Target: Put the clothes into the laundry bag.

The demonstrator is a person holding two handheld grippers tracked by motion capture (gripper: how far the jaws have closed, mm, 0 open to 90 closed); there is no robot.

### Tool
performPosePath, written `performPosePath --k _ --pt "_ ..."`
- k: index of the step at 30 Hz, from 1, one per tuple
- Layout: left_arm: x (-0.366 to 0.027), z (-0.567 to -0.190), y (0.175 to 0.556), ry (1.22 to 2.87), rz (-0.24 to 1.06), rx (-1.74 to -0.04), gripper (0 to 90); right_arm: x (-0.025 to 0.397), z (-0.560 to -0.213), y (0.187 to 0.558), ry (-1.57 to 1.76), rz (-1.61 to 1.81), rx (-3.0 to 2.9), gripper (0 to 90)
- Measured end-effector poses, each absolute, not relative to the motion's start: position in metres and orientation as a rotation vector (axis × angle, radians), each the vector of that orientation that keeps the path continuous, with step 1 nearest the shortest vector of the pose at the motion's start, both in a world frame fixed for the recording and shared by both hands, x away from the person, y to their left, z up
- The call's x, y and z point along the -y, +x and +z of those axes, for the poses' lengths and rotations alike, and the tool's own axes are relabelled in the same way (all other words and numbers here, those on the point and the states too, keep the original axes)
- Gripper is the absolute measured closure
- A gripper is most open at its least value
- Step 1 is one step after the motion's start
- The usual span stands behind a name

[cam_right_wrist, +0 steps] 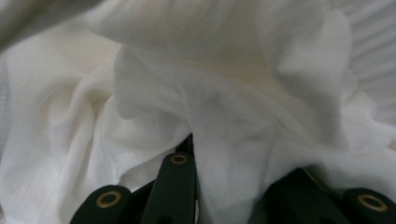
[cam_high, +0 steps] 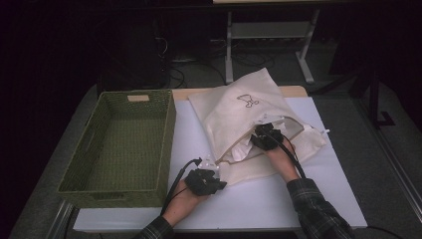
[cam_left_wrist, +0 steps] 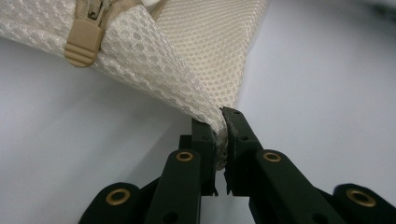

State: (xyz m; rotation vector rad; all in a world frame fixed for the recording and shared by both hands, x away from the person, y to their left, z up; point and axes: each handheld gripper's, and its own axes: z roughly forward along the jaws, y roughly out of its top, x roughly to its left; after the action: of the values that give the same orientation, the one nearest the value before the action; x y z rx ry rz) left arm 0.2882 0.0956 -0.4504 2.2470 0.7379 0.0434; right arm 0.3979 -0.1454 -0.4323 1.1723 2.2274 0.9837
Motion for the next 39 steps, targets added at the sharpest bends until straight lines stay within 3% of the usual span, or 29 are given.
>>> performPosePath --k 19,31,35,37,39 --pt "-0.096 -0.45 0.287 2.254 0.041 -0.731 83.5 0.122 -0.44 0.434 1.252 1.021 -2.141 77.8" --pt "-0.096 -0.45 0.286 2.253 0.042 -0.731 83.0 0.15 -0.416 0.387 1.13 1.09 -2.264 48.1" --pt "-0.096 -0.45 0.286 2.254 0.046 -0.73 83.0 0.153 -0.414 0.375 1.105 1.096 -2.296 50.8" --pt "-0.096 -0.45 0.286 2.256 0.047 -0.731 82.9 0.151 -0.421 0.37 1.066 1.062 -2.339 64.1" --pt "-0.096 -0.45 0.286 2.256 0.047 -0.73 82.9 0.149 -0.424 0.37 1.063 1.048 -2.353 67.0"
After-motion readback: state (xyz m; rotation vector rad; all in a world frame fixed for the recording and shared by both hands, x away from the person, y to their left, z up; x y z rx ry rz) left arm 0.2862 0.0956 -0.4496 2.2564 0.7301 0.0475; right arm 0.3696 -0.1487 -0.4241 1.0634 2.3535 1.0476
